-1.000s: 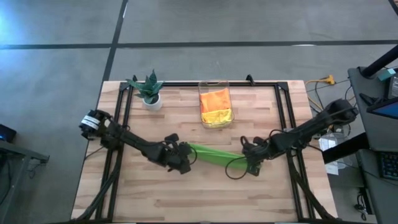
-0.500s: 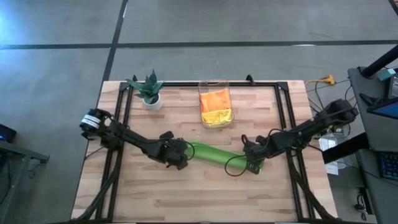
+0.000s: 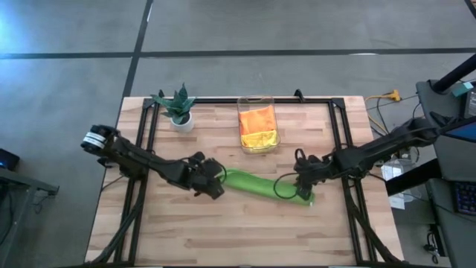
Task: Fold microfiber towels
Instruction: Fold the green towel
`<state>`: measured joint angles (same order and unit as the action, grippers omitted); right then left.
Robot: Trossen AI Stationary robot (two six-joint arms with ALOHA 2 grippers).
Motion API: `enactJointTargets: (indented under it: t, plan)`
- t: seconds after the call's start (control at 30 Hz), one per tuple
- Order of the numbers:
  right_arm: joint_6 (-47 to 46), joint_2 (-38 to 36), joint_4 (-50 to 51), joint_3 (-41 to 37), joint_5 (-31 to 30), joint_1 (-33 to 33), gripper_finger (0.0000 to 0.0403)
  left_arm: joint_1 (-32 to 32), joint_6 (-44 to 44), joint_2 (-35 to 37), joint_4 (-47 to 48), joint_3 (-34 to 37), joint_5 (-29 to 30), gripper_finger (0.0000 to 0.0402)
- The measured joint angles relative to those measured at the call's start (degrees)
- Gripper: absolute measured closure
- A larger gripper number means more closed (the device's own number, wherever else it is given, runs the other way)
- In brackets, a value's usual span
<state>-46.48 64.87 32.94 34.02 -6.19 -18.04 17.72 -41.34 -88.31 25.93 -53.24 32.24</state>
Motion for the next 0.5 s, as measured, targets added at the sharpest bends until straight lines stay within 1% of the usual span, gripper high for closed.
enactJointTargets:
  t: [0.07, 0.17, 0.23, 0.33, 0.4, 0.47, 0.5]
  plan:
    - [0.0, -1.8, -4.2, 0.0, 0.0, -0.1, 0.027, -0.3, -0.4, 1.1, -0.5, 0.2, -1.5, 0.0242]
    - [0.1, -3.2, -13.7, -0.3, 0.0, -0.1, 0.0272, -1.3, 0.3, 1.6, -4.0, 0.3, -8.9, 0.0242]
    - [0.9, -3.3, -21.4, -0.9, -0.4, -0.1, 0.0274, -1.8, 3.1, 1.1, -6.1, 0.4, -12.9, 0.0242]
    - [2.0, -1.7, -34.7, -1.2, -2.0, -0.4, 0.0275, -2.2, 6.7, 0.8, -5.4, 0.8, -14.5, 0.0242]
    - [1.4, 0.4, -41.0, -1.3, -2.3, -0.5, 0.0275, -2.9, 7.7, 0.6, -6.7, 1.1, -15.7, 0.0242]
    - [-1.1, 3.3, -44.8, -0.9, -2.4, -0.5, 0.0275, -4.6, 8.5, 0.7, -6.6, 2.2, -19.6, 0.0242]
    - [-2.6, 4.8, -45.8, -0.7, -2.4, -0.5, 0.0275, -5.7, 9.3, 0.6, -8.7, 2.8, -23.1, 0.0242]
